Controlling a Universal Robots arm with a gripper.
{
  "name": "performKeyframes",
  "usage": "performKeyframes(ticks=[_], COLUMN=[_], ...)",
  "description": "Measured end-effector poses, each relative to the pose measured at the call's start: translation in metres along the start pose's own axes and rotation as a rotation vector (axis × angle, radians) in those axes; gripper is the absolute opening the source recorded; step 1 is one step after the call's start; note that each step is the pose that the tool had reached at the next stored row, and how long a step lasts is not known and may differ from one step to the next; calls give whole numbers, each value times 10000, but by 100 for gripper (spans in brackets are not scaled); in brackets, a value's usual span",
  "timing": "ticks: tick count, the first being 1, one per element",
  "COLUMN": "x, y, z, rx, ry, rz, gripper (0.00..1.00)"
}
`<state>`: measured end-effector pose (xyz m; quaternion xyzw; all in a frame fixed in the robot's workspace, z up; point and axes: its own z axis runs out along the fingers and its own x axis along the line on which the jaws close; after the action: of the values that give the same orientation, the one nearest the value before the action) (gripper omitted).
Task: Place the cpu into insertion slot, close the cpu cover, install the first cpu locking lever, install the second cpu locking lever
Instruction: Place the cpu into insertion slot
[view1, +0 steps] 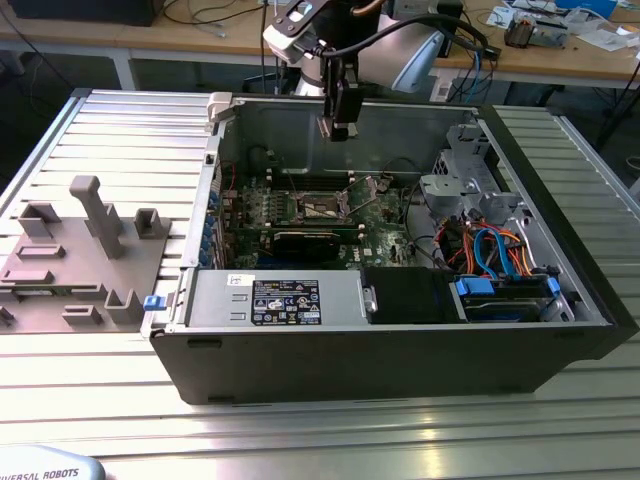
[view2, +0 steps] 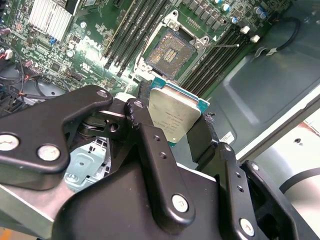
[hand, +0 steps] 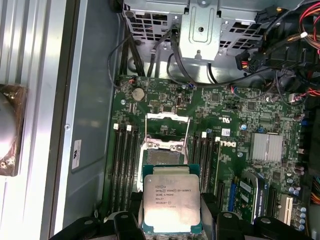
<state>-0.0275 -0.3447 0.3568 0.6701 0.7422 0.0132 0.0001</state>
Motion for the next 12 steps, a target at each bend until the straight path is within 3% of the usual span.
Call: performKeyframes(ticks=[12], x=[0], y=[0], z=[0], rx=[-2], ry=[-3], rz=[113], gripper=[54])
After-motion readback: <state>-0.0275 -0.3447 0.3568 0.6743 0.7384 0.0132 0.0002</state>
